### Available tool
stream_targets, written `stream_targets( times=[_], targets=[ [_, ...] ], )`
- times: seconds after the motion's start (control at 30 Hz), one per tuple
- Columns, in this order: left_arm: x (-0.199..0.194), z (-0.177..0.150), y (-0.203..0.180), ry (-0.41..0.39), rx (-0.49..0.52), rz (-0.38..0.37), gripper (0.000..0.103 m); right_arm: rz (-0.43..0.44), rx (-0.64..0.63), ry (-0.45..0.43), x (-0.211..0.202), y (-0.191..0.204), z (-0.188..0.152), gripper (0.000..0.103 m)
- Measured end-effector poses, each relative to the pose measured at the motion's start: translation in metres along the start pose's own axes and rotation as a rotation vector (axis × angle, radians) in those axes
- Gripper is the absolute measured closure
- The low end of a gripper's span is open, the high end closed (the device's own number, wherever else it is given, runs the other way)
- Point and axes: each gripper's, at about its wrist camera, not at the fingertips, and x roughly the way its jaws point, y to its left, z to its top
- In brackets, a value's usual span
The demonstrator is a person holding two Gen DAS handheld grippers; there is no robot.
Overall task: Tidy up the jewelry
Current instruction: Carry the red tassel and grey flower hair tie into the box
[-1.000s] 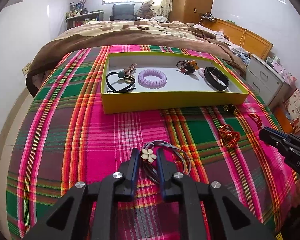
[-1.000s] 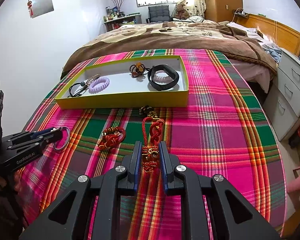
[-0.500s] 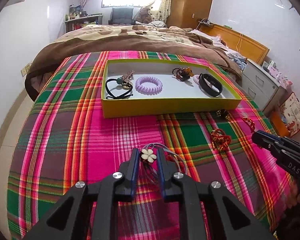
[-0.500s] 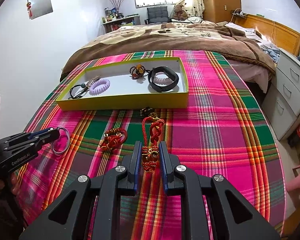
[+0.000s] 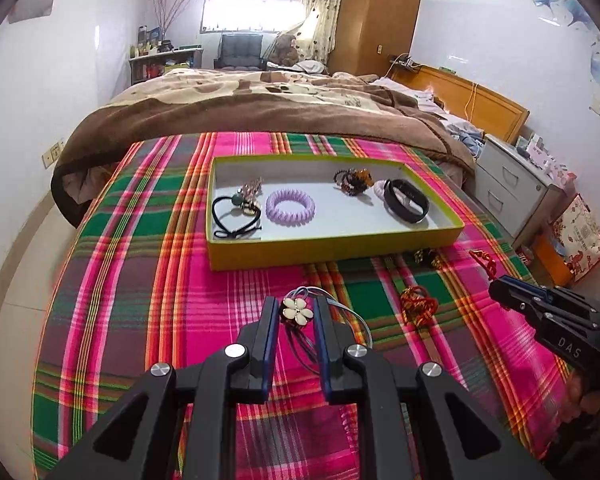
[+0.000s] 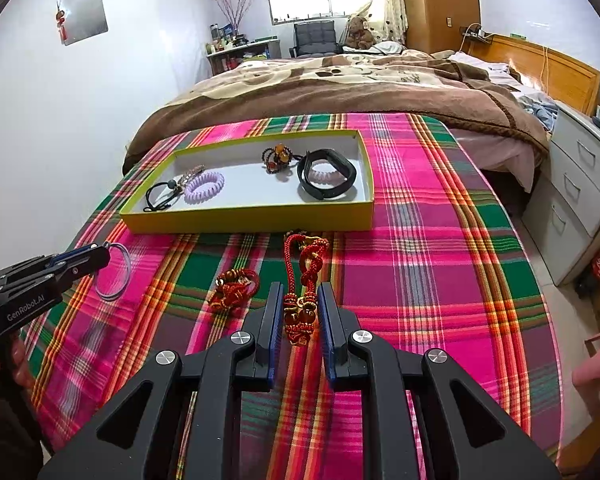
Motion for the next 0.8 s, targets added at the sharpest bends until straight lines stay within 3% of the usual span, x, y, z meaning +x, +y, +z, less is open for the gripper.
stream_targets(
  times=[0.37,0.8],
  targets=[
    [-0.001,0.038,0.008,-0.042,-0.001,0.002,0.086,0.023,-0.028,-0.045,0.003,0.011,0.034,0.086],
    [0.040,0.086,0.025,-0.031,-0.013,-0.007,0.086,0.040,-0.057,-0.004,0.053,0.026,0.075,0.086]
  ],
)
